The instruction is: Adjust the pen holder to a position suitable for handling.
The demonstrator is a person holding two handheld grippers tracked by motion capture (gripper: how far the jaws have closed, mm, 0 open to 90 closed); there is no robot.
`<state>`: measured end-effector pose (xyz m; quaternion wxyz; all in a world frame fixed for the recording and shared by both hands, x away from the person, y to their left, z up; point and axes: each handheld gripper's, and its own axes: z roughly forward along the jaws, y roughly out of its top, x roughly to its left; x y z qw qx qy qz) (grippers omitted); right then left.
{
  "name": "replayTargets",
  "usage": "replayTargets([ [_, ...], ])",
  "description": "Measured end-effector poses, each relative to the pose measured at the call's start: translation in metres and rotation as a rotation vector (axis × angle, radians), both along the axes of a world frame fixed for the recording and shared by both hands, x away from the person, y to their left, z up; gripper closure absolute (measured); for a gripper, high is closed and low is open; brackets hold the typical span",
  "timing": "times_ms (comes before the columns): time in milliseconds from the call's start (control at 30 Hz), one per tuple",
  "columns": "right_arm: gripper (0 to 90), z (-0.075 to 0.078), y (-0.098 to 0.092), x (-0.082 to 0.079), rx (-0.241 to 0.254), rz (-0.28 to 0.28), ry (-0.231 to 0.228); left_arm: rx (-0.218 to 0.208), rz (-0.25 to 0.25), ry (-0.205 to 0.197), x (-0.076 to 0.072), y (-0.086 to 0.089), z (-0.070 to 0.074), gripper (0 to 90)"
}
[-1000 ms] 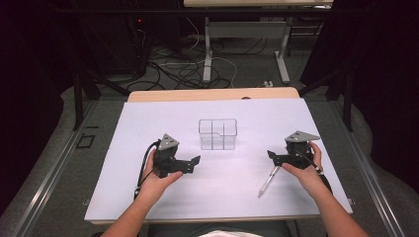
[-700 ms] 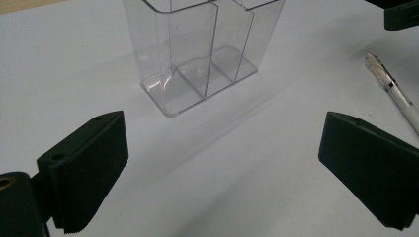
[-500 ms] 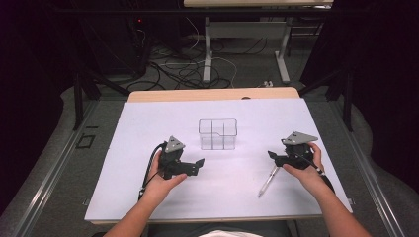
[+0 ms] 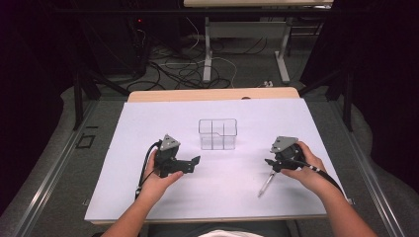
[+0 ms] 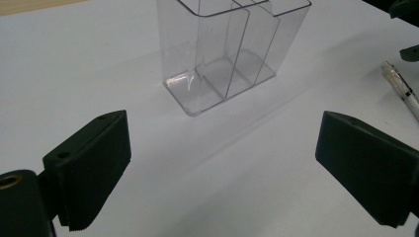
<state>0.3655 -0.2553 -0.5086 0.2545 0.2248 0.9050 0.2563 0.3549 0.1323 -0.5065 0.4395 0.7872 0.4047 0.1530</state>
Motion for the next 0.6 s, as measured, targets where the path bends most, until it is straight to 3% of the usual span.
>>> replayTargets([
  [100, 37.2, 0.004, 0.003, 0.002, -0.05, 0.041, -0.033, -0.003, 0.015, -0.003, 0.001, 0.006, 0.002, 7.0],
  [267, 36.5, 0.011, 0.009, 0.003, -0.087, 0.06, 0.005, -0.035, 0.058, -0.004, 0.003, 0.015, 0.005, 7.2],
  [333, 41.2, 0.014, 0.011, 0.003, -0.09, 0.06, 0.022, -0.046, 0.071, 0.003, 0.004, 0.019, 0.005, 7.3],
  [433, 45.0, 0.016, 0.013, 0.003, -0.059, 0.117, 0.041, -0.056, 0.081, 0.011, 0.006, 0.023, 0.006, 7.6],
  [500, 46.3, 0.017, 0.016, 0.002, -0.07, 0.162, 0.036, -0.056, 0.086, 0.009, 0.007, 0.025, 0.006, 7.7],
  [567, 46.8, 0.018, 0.019, -0.001, -0.109, 0.197, 0.047, -0.057, 0.094, 0.008, 0.007, 0.025, 0.005, 7.9],
  [600, 46.8, 0.019, 0.021, 0.0, -0.164, 0.252, 0.038, -0.057, 0.094, 0.009, 0.007, 0.025, 0.005, 8.0],
])
